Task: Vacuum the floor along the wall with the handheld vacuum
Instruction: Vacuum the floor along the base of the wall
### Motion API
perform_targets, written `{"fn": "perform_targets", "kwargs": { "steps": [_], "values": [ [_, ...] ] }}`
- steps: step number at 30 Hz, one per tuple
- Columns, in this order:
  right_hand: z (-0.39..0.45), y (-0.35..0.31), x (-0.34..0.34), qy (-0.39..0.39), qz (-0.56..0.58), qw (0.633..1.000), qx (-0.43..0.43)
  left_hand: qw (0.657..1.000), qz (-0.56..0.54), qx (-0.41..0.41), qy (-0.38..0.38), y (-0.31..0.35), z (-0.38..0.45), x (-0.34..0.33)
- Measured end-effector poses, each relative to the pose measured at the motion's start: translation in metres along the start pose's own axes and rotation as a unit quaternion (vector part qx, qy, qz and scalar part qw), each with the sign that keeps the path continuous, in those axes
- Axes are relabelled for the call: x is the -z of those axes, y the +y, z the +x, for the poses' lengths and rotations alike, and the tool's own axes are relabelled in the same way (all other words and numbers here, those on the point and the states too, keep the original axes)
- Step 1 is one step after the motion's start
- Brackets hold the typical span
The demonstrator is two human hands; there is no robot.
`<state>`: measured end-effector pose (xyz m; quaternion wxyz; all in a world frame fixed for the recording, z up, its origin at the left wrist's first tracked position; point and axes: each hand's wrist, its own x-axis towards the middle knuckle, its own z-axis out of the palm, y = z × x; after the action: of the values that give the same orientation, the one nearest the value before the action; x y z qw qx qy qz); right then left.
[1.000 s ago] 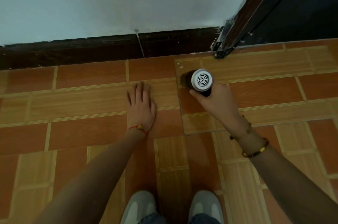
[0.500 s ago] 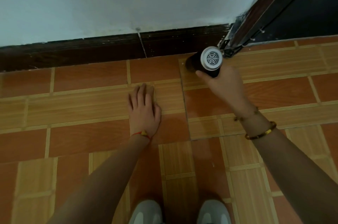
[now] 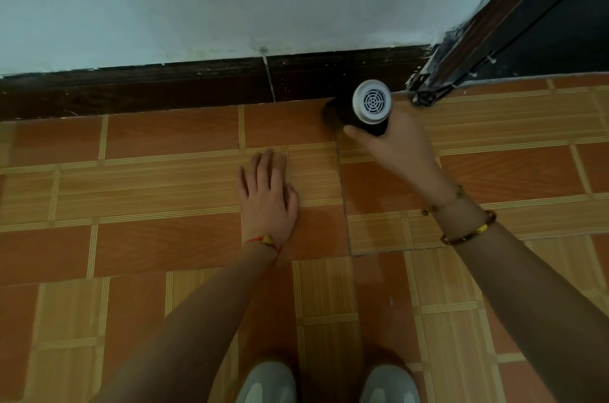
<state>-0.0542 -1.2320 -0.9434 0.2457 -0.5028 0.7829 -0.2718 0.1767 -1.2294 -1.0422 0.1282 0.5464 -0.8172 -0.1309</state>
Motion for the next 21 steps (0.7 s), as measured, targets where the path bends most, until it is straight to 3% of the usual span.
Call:
{"fn": "perform_targets", "kwargs": {
  "steps": [6,13,17,21],
  "values": [
    [0.001,0.005,0.010,0.090,-0.024,0.995,-0.031,1.000,0.002,-0.002,0.002,0.000,0.000,0.000],
    [0.006,-0.009,-0.003,-0.013,-0.027,0.999,0.023,1.000,-0.011,-0.005,0.012,0.001,0.000,0.001],
    [0.006,-0.005,0.002,0.033,-0.037,0.999,0.013,1.000,-0.007,-0.003,0.006,0.001,0.000,0.001],
    [0.006,0.015,0.021,0.082,-0.042,0.994,-0.050,1.000,-0.003,0.000,0.003,0.001,0.000,0.001]
  ]
}}
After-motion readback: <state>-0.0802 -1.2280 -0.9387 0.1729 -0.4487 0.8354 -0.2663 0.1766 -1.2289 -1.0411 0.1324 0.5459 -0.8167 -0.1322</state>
